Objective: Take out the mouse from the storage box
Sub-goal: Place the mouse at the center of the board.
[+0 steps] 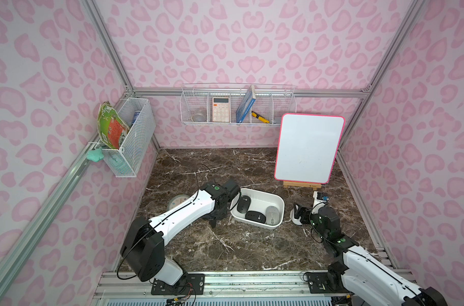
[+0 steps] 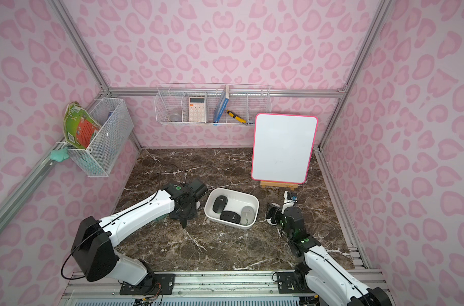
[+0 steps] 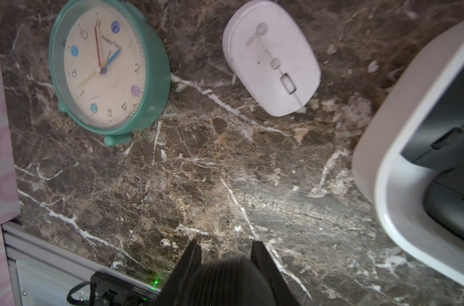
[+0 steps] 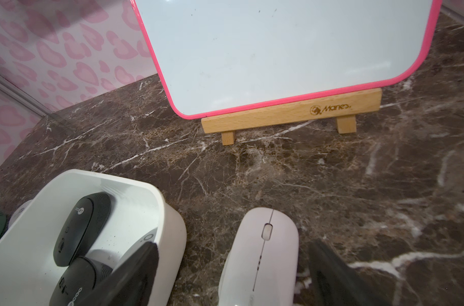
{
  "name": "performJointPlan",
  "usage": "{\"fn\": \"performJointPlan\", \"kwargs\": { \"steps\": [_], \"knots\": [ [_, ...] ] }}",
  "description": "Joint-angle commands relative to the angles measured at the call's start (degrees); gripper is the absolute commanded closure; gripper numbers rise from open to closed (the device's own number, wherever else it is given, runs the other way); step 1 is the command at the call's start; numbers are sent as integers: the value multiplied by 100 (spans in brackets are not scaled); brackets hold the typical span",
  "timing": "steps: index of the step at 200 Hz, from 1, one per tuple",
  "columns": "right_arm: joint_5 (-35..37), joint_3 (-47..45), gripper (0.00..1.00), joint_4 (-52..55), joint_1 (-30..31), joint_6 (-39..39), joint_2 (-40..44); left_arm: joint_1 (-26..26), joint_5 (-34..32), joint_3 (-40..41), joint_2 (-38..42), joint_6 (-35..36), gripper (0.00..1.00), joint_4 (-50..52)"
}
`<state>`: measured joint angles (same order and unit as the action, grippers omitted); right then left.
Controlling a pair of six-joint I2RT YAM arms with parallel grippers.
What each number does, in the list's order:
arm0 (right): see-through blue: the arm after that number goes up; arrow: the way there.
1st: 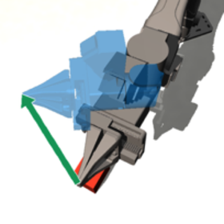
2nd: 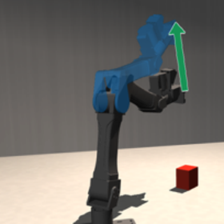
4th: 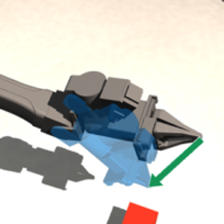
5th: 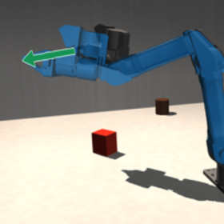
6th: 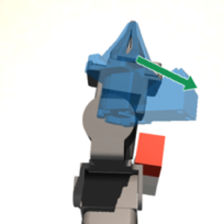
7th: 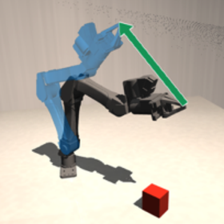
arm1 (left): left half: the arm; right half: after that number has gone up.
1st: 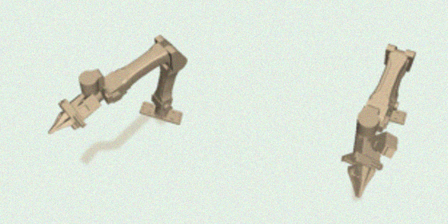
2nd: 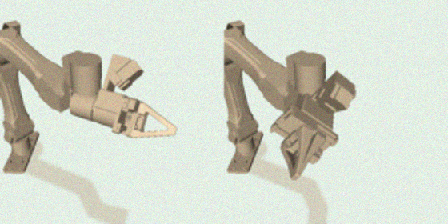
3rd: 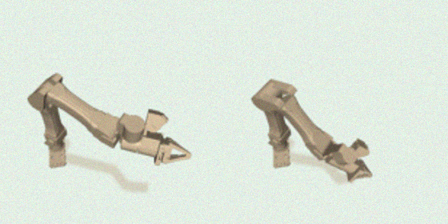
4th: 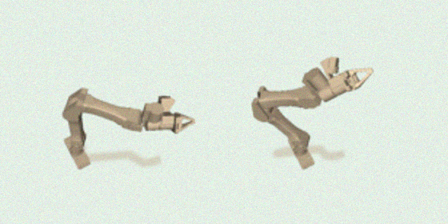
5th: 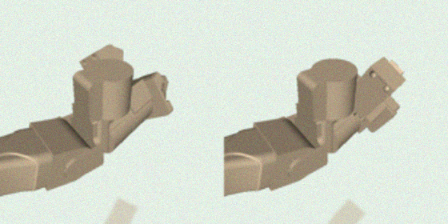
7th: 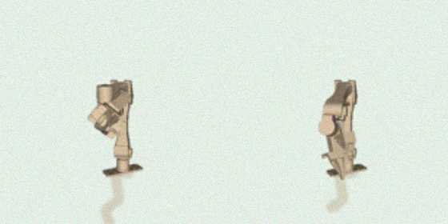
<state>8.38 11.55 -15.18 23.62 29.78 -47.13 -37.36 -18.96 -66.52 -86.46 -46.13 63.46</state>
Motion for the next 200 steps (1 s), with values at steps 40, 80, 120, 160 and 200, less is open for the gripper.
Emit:
{"fn": "performJointPlan", "kwargs": {
  "steps": [40,80,120,160,200],
  "knots": [
    [15,-6,9,-144,2,-34,5,478,167,597,-166,29,72,-358],
    [15,-9,10,-152,3,-38,2,489,-72,621,-544,24,72,-434],
    [14,-15,9,-152,-4,-45,3,489,-77,657,-767,39,68,-665],
    [6,-21,10,-152,3,-43,-4,485,21,628,-1004,47,64,-812],
    [10,-21,9,-156,3,-42,0,447,120,588,-1134,44,57,-922]
  ]
}}
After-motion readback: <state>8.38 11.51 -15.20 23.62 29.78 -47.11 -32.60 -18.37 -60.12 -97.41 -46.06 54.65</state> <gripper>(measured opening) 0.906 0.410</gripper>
